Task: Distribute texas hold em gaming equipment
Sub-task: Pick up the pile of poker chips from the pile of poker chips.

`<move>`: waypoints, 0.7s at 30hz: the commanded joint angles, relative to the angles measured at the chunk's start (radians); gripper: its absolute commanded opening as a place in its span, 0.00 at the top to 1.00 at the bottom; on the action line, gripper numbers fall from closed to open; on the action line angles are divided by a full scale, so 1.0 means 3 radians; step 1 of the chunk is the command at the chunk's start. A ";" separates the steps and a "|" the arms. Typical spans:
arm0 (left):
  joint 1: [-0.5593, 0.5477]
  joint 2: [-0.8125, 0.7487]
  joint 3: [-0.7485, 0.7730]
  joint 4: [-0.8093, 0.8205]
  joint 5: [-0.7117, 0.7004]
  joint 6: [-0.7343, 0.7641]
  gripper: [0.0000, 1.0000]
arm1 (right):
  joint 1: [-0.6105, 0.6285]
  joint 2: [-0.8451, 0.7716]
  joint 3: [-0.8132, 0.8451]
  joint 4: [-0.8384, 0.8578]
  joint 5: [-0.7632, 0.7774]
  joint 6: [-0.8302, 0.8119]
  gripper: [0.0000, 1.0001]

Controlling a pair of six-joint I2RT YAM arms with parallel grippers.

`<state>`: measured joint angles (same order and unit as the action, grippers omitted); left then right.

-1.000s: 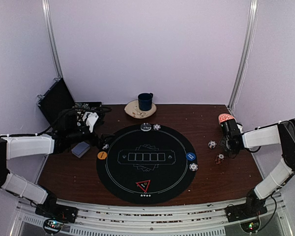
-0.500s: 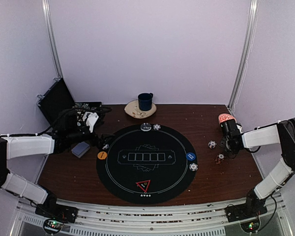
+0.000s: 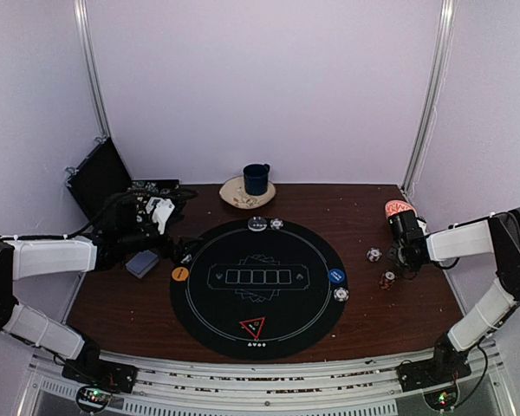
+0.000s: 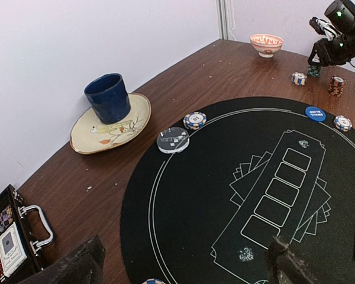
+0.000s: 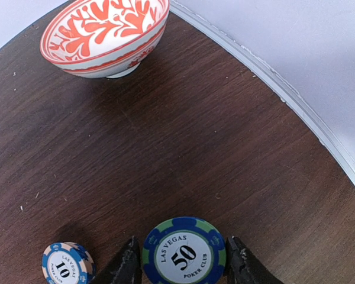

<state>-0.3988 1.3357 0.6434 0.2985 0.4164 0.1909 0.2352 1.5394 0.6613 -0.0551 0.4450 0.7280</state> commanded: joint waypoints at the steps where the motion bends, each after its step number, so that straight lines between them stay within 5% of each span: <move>1: 0.0015 0.0040 0.0049 0.0145 0.0039 -0.0029 0.02 | -0.0019 0.0046 0.0047 -0.0005 0.0037 -0.0012 0.53; 21: 0.0013 0.0037 0.0049 0.0150 0.0008 -0.0033 0.02 | -0.0020 0.0009 0.0061 -0.0064 0.0046 -0.0011 0.75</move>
<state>-0.3988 1.3373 0.6434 0.2985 0.4156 0.1909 0.2352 1.5398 0.6632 -0.0574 0.4454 0.7284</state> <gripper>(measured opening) 0.978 0.401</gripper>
